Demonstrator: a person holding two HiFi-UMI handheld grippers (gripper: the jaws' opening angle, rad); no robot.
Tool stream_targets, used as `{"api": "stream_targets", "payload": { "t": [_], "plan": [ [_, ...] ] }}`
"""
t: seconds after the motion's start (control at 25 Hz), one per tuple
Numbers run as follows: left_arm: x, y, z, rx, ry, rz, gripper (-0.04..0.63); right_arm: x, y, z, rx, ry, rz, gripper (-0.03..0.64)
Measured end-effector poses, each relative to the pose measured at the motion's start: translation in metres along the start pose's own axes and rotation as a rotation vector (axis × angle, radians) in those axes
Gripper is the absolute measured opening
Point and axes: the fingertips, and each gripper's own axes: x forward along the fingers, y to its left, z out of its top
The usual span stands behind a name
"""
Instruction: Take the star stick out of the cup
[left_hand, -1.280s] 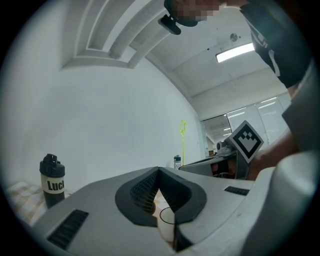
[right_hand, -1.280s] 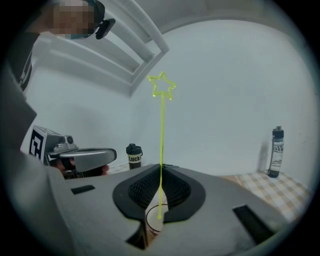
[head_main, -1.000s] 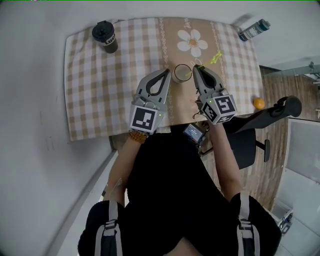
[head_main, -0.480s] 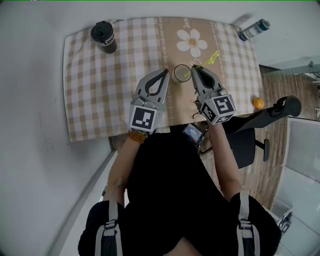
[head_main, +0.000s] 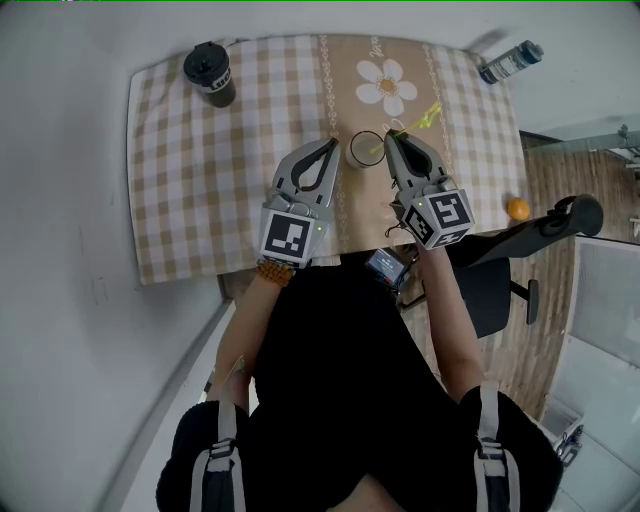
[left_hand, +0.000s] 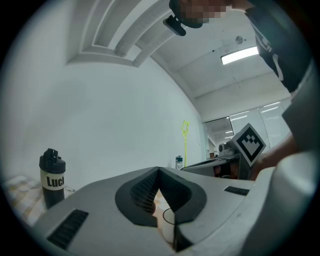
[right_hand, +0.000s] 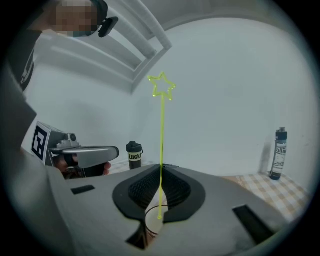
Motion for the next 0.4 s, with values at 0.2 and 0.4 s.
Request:
{"api": "stream_targets", "payload": {
  "t": [0.2, 0.4],
  "plan": [
    [0.0026, 0.0016, -0.0049, 0.004, 0.01, -0.002, 0.002, 0.0025, -0.0035, -0.0001, 0.003, 0.005, -0.004, 0.009],
    [0.0035, 0.0047, -0.0017, -0.008, 0.009, 0.004, 0.002, 0.0055, -0.0052, -0.0037, 0.008, 0.014, -0.008, 0.009]
  ]
}}
